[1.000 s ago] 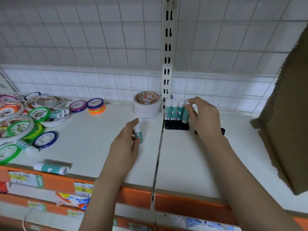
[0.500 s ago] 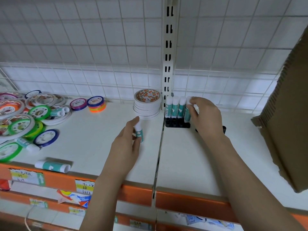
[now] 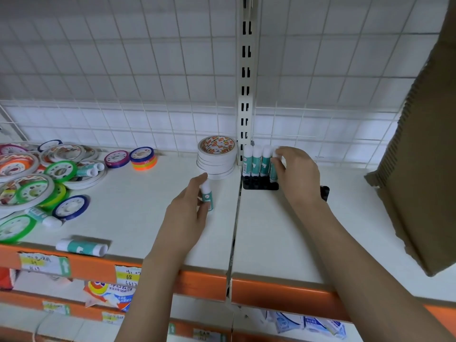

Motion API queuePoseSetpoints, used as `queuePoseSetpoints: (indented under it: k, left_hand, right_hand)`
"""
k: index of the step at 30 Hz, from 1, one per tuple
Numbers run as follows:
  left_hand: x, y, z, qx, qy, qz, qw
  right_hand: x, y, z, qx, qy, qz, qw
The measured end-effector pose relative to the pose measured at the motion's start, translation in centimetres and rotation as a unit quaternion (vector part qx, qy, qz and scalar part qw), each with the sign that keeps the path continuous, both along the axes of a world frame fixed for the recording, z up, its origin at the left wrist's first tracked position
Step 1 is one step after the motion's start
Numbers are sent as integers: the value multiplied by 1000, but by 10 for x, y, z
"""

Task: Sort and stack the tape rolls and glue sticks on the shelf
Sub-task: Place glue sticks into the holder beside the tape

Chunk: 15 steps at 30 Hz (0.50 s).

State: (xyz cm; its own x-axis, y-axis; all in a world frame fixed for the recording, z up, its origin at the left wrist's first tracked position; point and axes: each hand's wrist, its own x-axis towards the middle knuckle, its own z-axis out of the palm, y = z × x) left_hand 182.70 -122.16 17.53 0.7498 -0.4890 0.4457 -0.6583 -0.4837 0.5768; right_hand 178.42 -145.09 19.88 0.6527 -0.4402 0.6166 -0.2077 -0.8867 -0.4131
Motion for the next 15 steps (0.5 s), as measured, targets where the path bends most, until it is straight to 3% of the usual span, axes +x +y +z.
queuePoseSetpoints:
  k: [7,15]
  left_hand:
    - [8,-28,25,38,-33,-35,998]
    - [22,-95,53,113,-78,-85,987]
  right_hand:
    - [-12,-3,18,24,117,20,993]
    - [-53,-14,-1,4,190,-37,981]
